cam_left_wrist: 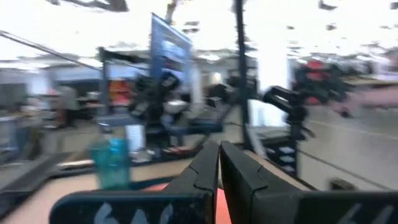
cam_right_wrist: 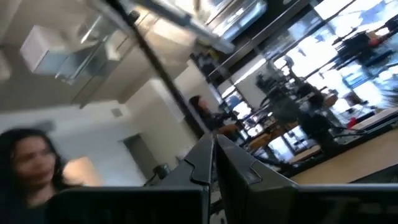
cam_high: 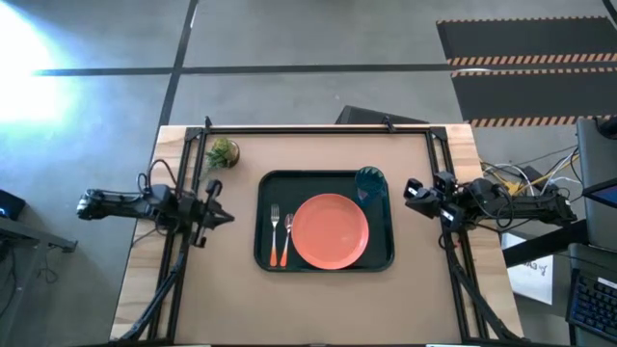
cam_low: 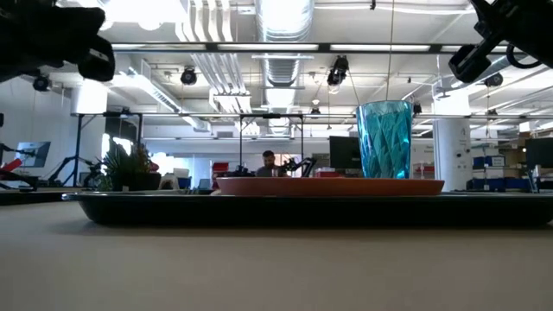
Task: Pick and place plate/cup/fork/spoon on tray
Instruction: Return to Home Position
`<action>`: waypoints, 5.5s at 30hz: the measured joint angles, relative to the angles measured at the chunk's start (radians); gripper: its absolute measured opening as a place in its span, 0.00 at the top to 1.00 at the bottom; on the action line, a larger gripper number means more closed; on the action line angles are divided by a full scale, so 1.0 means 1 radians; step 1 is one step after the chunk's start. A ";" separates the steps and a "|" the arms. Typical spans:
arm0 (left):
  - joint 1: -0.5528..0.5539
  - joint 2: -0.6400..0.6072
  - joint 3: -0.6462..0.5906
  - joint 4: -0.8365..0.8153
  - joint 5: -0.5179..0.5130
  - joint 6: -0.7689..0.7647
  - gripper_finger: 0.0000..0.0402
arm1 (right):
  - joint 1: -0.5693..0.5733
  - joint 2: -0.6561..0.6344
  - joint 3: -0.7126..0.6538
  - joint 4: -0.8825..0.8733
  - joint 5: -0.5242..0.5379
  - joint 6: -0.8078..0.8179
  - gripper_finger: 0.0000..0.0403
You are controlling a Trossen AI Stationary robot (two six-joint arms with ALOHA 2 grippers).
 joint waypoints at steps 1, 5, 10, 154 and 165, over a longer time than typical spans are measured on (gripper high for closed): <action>0.000 0.000 0.000 -0.013 0.032 -0.001 1.00 | 0.000 0.001 0.000 0.000 -0.020 -0.005 0.98; 0.000 0.000 0.000 -0.077 0.081 -0.045 1.00 | 0.000 0.006 0.000 -0.009 -0.180 -0.027 0.98; 0.000 0.000 -0.001 -0.094 0.081 -0.041 1.00 | 0.000 0.007 0.000 -0.093 -0.282 -0.035 0.98; 0.000 0.006 0.002 -0.084 0.059 -0.067 1.00 | 0.024 0.039 0.001 -0.547 -0.040 -0.781 0.98; 0.000 0.006 0.002 -0.084 0.059 -0.067 1.00 | 0.024 0.039 0.001 -0.547 -0.040 -0.782 0.98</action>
